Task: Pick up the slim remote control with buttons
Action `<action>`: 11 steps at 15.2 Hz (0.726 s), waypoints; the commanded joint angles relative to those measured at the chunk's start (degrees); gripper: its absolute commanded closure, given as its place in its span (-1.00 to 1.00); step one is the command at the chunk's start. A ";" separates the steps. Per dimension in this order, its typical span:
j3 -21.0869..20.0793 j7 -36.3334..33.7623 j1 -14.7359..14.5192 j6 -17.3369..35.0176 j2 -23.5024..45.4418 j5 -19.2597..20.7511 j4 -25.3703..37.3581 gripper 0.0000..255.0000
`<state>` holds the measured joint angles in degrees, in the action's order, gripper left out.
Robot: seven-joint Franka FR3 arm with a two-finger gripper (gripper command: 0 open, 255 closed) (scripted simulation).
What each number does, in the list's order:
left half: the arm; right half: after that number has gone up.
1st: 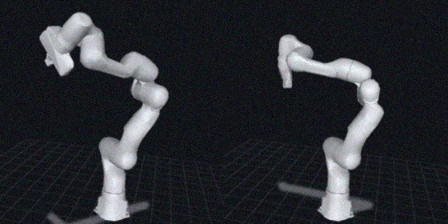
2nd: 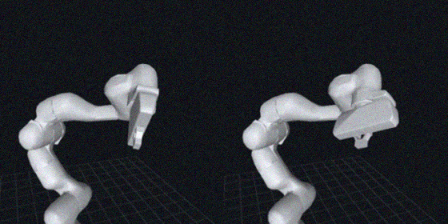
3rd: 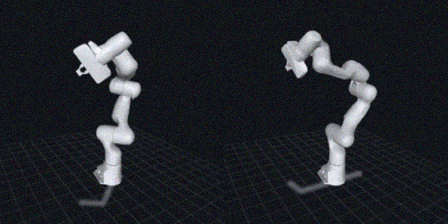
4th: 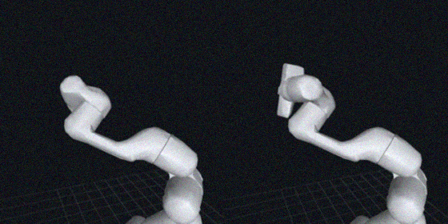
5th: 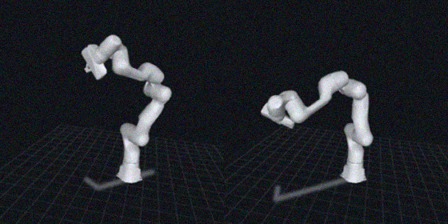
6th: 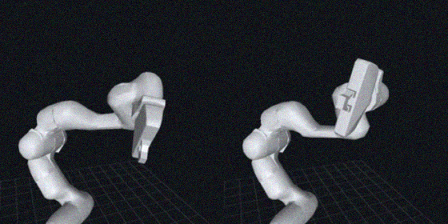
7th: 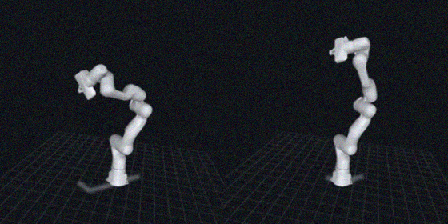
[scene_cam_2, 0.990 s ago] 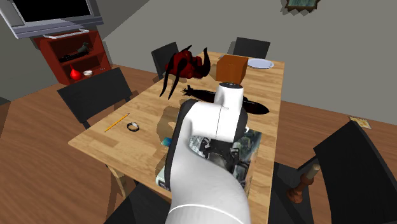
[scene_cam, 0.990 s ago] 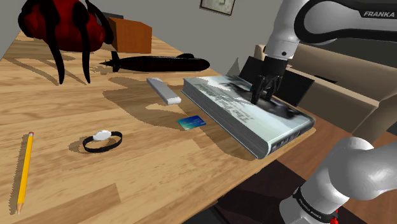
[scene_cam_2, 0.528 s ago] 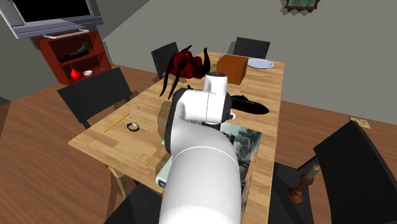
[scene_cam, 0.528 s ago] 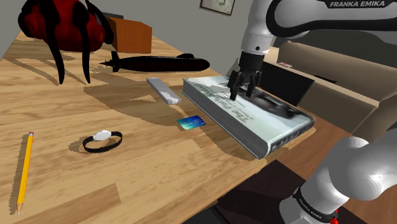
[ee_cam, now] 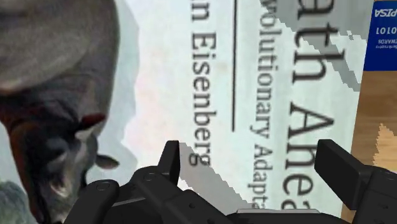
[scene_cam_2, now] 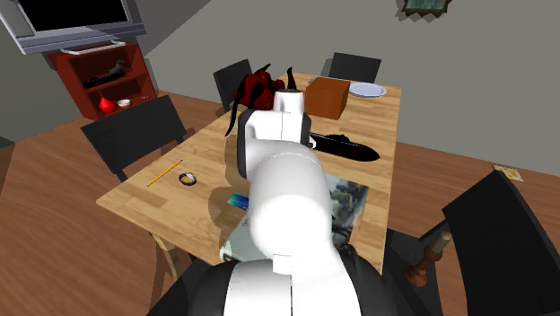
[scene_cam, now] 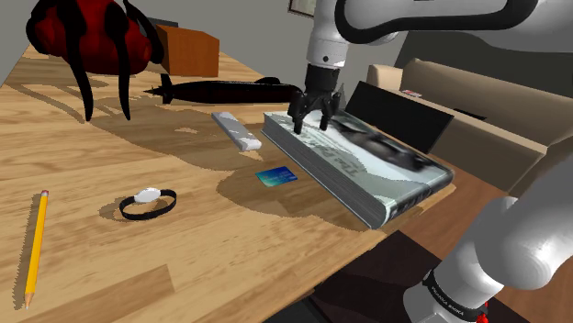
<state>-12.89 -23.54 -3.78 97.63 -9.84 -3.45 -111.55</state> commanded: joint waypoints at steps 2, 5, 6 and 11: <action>-1.96 -3.36 -1.02 4.43 7.38 1.48 6.21 -1.00; -3.04 -6.12 -2.12 3.74 14.11 3.65 13.97 -1.00; -3.35 -7.01 -2.57 3.32 16.44 4.45 16.79 -1.00; -4.41 -10.98 -5.66 -0.44 29.10 8.91 33.52 -1.00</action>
<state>-16.88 -33.19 -8.35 95.09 16.04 4.88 -81.06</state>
